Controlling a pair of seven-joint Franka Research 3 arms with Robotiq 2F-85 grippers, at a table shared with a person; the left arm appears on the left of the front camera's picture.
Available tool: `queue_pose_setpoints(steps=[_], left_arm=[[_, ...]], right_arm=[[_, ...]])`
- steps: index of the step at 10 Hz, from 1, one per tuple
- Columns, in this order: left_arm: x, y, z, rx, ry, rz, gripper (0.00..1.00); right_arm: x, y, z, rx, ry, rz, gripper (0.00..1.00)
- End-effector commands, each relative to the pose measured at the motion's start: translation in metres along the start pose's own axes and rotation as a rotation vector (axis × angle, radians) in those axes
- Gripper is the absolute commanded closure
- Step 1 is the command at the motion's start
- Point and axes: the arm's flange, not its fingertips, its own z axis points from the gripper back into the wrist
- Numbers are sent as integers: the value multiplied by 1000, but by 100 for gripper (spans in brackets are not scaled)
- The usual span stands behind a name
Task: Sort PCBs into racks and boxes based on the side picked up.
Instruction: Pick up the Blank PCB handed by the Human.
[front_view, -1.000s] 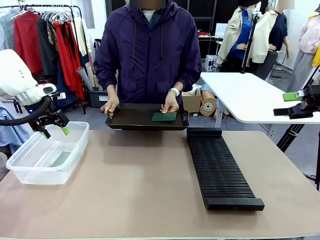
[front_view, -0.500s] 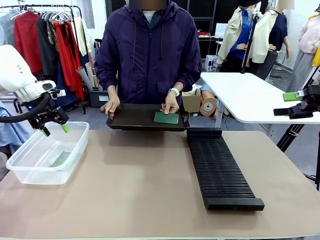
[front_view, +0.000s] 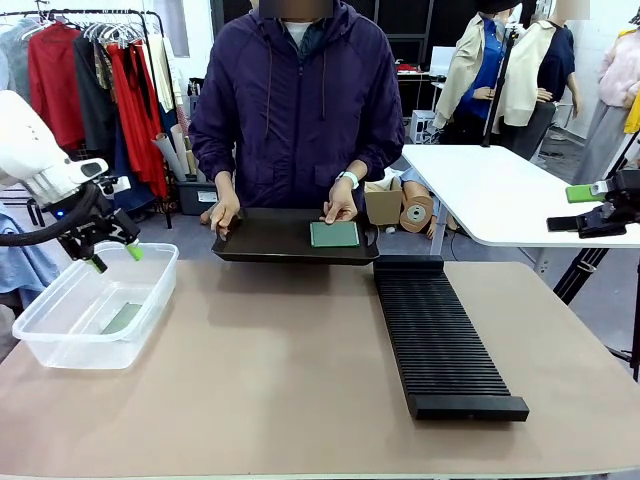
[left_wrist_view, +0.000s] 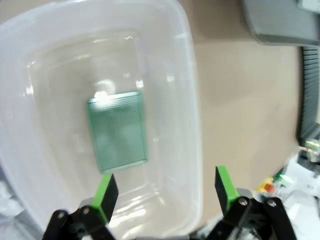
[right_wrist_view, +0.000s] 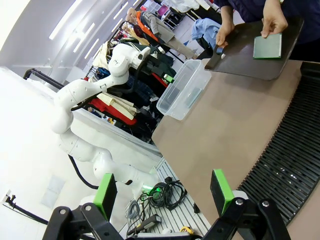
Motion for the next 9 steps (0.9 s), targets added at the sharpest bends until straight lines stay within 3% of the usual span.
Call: queue_pose_setpoints(steps=[1,7,9], left_arm=[[1,16,13,-229,-14,-1,0],[-13,21,30,-774,-114,-51,0],[-18,13,38,-877,-138,-75,0]], right_arm=[[3,2,0,4,-13,-3,0],[3,2,0,4,-13,-3,0],[3,2,0,4,-13,-3,0]])
